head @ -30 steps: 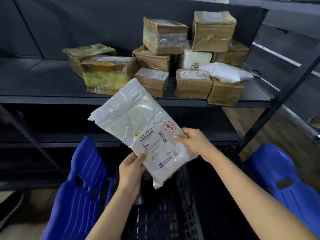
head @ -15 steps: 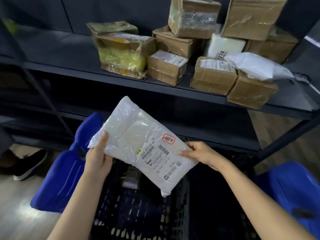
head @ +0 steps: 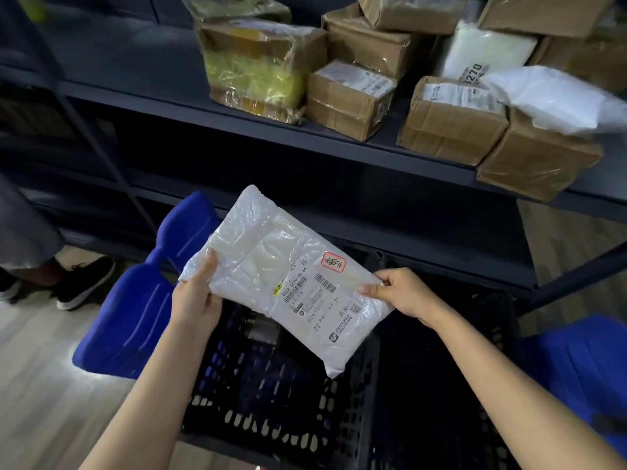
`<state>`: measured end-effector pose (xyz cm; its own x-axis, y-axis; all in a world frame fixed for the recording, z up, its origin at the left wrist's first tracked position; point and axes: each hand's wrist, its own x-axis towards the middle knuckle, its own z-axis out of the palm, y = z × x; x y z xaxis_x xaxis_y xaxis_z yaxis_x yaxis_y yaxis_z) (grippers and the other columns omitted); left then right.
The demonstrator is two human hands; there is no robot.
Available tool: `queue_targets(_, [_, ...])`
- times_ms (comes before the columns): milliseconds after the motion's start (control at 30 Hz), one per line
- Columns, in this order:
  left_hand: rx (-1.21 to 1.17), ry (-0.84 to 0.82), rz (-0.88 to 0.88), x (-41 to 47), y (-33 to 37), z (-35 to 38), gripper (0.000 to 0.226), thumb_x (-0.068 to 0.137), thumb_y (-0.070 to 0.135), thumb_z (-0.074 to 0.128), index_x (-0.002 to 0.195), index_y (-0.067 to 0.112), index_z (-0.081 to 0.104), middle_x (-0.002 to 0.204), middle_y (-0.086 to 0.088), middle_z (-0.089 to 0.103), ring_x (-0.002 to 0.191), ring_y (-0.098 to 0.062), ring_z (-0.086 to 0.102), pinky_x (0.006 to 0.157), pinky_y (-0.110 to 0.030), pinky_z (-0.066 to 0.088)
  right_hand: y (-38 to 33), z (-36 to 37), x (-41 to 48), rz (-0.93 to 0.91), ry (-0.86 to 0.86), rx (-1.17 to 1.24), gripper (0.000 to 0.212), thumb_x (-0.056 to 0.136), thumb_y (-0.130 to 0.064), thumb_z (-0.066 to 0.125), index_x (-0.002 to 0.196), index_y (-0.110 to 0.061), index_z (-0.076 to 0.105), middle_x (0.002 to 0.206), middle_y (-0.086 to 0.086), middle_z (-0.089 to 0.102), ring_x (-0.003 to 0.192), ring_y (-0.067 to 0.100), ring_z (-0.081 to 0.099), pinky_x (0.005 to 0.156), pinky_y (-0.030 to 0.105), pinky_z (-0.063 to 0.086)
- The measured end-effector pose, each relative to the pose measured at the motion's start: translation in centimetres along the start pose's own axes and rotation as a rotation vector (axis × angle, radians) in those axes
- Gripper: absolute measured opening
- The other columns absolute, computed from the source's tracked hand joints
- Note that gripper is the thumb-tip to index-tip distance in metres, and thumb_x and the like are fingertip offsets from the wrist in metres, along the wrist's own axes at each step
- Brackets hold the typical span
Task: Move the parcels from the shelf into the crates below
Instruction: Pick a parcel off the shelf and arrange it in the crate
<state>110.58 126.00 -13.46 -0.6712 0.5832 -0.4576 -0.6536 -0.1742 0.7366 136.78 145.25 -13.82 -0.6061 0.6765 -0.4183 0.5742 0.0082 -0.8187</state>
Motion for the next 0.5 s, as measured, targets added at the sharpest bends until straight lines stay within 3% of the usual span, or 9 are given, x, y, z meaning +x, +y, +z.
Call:
queue_targets(67, [0.021, 0.022, -0.026, 0.5, -0.8, -0.8, 0.055, 0.078, 0.026, 0.071, 0.126, 0.004, 0.058, 0.117, -0.01, 0.068, 0.099, -0.021, 0.07, 0.082, -0.034, 0.058, 0.8, 0.6, 0.5, 0.027, 0.001, -0.034, 0.011, 0.078, -0.034, 0.078, 0.083, -0.025, 0.074, 0.078, -0.009, 0.076, 0.073, 0.008, 0.073, 0.062, 0.017, 0.052])
queue_targets(167, [0.072, 0.07, -0.11, 1.1, -2.9, -3.1, 0.062, 0.078, 0.032, 0.069, 0.131, 0.004, 0.054, 0.127, -0.015, 0.062, 0.114, -0.027, 0.062, 0.099, -0.041, 0.048, 2.5, 2.2, 1.2, 0.069, -0.015, -0.139, 0.014, 0.082, -0.031, 0.075, 0.084, -0.017, 0.074, 0.084, 0.002, 0.076, 0.076, 0.017, 0.071, 0.071, 0.03, 0.054])
queue_targets(267, [0.17, 0.146, -0.243, 1.0, -5.0, -6.7, 0.061, 0.074, 0.039, 0.073, 0.121, 0.003, 0.061, 0.118, -0.015, 0.067, 0.104, -0.024, 0.067, 0.091, -0.037, 0.052, 4.4, 4.3, 1.7, 0.079, -0.011, -0.196, 0.023, 0.083, -0.027, 0.075, 0.088, -0.005, 0.071, 0.091, 0.016, 0.072, 0.07, 0.016, 0.061, 0.064, 0.027, 0.045])
queue_targets(333, [0.238, 0.186, -0.317, 0.8, -6.6, -9.1, 0.064, 0.071, 0.04, 0.076, 0.119, 0.001, 0.062, 0.115, -0.016, 0.068, 0.101, -0.023, 0.066, 0.093, -0.037, 0.052, 5.6, 5.7, 1.9, 0.079, -0.014, -0.213, 0.02, 0.083, -0.023, 0.074, 0.095, -0.007, 0.071, 0.093, 0.014, 0.072, 0.074, 0.011, 0.059, 0.062, 0.022, 0.044])
queue_targets(433, [0.236, 0.189, -0.409, 0.1, -8.5, -11.2, 0.056, 0.071, 0.035, 0.071, 0.115, 0.001, 0.063, 0.109, -0.015, 0.07, 0.086, -0.019, 0.071, 0.082, -0.035, 0.057, 7.4, 7.7, 2.3, 0.099, -0.045, -0.234, 0.011, 0.086, -0.02, 0.071, 0.096, -0.018, 0.068, 0.091, -0.001, 0.07, 0.079, 0.009, 0.061, 0.059, 0.014, 0.042])
queue_targets(500, [0.18, 0.171, -0.473, -0.3, -9.7, -12.0, 0.049, 0.085, 0.03, 0.062, 0.124, 0.0, 0.058, 0.117, -0.017, 0.066, 0.1, -0.024, 0.067, 0.084, -0.038, 0.058, 8.4, 9.0, 2.8, 0.122, -0.07, -0.266, 0.02, 0.086, -0.02, 0.07, 0.106, -0.022, 0.067, 0.097, -0.006, 0.066, 0.086, 0.01, 0.061, 0.063, 0.019, 0.041])
